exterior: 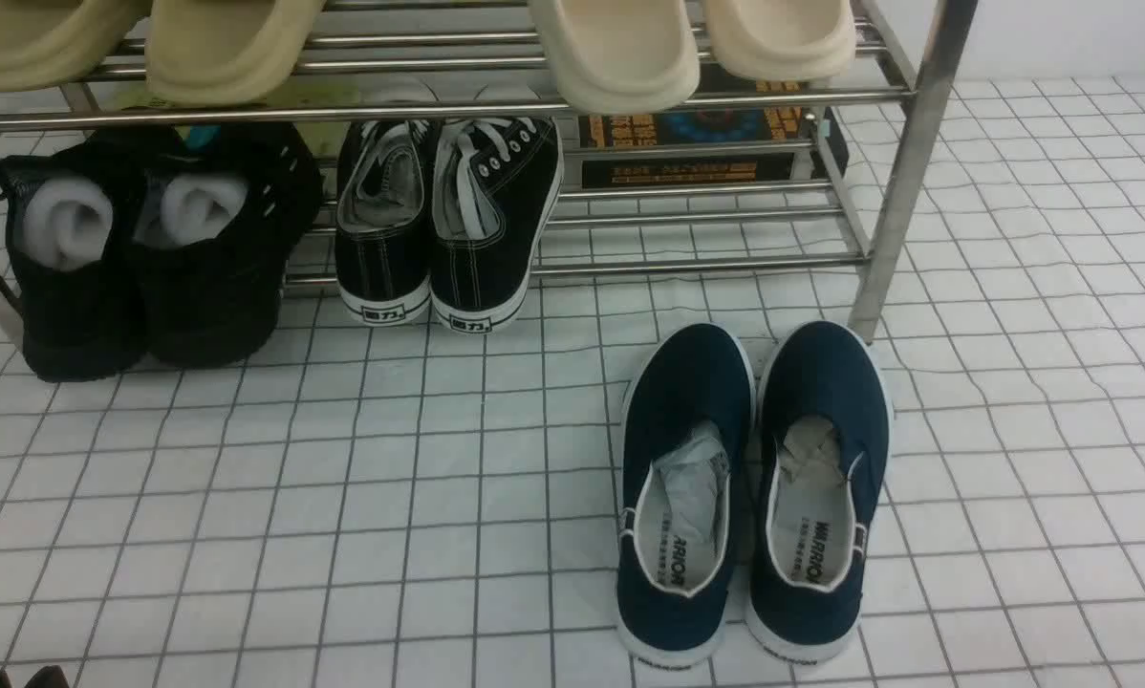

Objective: Take the shoes off the shelf with your hand from the white checkered tablecloth.
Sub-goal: 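Grasp the leftmost shoe on the bottom shelf of the shoe rack with the left gripper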

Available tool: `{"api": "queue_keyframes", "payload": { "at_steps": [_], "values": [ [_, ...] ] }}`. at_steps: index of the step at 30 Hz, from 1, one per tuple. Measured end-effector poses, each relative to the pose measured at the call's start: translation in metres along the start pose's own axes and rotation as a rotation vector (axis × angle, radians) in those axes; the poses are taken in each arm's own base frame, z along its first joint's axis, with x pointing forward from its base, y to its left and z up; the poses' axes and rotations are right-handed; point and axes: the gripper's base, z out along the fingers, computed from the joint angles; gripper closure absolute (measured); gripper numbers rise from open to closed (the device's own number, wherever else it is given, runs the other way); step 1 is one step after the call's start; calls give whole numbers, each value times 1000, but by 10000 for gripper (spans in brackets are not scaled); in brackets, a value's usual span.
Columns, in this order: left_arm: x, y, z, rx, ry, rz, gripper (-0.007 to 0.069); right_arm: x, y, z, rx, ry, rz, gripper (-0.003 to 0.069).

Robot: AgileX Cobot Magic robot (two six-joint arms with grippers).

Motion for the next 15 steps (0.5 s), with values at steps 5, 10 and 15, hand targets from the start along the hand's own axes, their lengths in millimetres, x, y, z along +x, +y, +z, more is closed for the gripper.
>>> {"api": "queue_keyframes", "payload": {
  "at_steps": [5,10,15],
  "values": [
    [0,0,0,-1,0,4,384,0,0,0,0,0,0,519],
    [0,1,0,-10,-2,26,384,0,0,0,0,0,0,512],
    [0,1,0,-12,-1,31,384,0,0,0,0,0,0,507]
  ]
}}
